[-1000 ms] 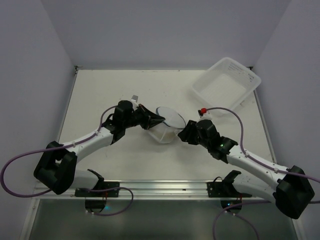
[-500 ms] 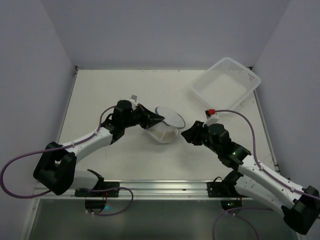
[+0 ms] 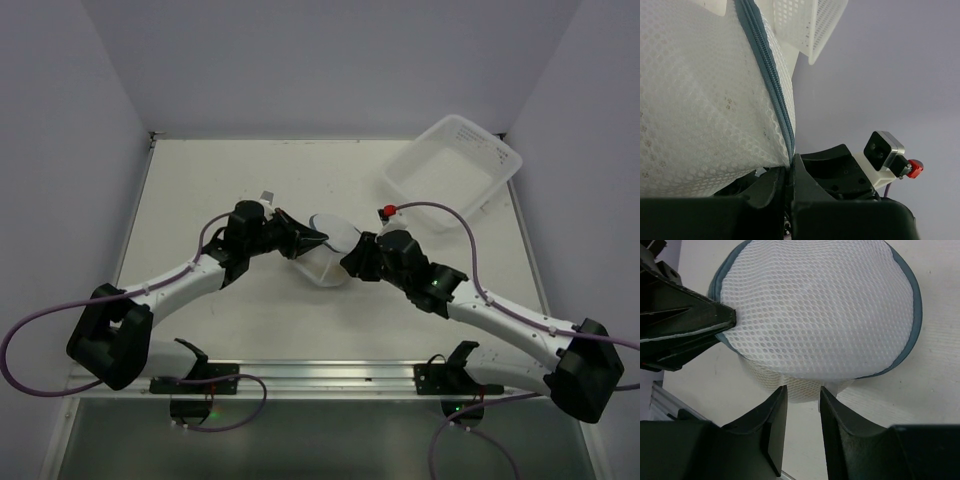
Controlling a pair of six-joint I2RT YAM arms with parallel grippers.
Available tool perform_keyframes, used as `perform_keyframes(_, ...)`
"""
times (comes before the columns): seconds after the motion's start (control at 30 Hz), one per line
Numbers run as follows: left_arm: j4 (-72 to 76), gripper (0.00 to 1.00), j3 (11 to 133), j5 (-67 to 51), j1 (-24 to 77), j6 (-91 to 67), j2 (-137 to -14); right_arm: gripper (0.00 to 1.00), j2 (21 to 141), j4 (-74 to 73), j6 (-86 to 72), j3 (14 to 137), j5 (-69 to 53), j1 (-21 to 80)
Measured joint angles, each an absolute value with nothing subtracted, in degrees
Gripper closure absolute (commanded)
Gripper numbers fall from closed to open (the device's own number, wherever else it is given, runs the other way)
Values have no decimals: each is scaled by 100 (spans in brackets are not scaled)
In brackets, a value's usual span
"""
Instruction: Unzip the laundry bag and remove the bra
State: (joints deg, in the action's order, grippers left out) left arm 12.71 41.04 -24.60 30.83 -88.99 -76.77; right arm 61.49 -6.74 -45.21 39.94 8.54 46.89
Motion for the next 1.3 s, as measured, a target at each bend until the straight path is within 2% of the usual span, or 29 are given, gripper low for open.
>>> perform_keyframes(0.3,1227,100,4104,-2462,3083,-8897,-7625,70,6565,-762,-4580,4018,1267,4698)
perform_keyframes(0.6,1223,100,4086,-2467,3081,-8895,-7559,70,6718,-746,-4541,4016,1402,4659)
perform_keyframes(0.7,1240,100,3957,-2464,3079,-8895,-7494,84,6683,-561,-4445,4001,1345,4563)
perform_keyframes(0.73,1236,100,3903,-2464,3074,-8897,-7470,92,6652,-499,-4401,3992,1321,4539)
perform_keyframes(0.83,1238,100,3791,-2467,3046,-8895,-7437,100,6466,-401,-4270,3988,1219,4501)
perform_keyframes(1.0,1271,100,3747,-2536,2932,-8892,-7428,97,5686,-349,-4250,3653,882,3977)
perform_keyframes(1.3,1151,100,3750,-2563,2821,-8694,-7426,72,4703,-714,-4213,3020,283,3074)
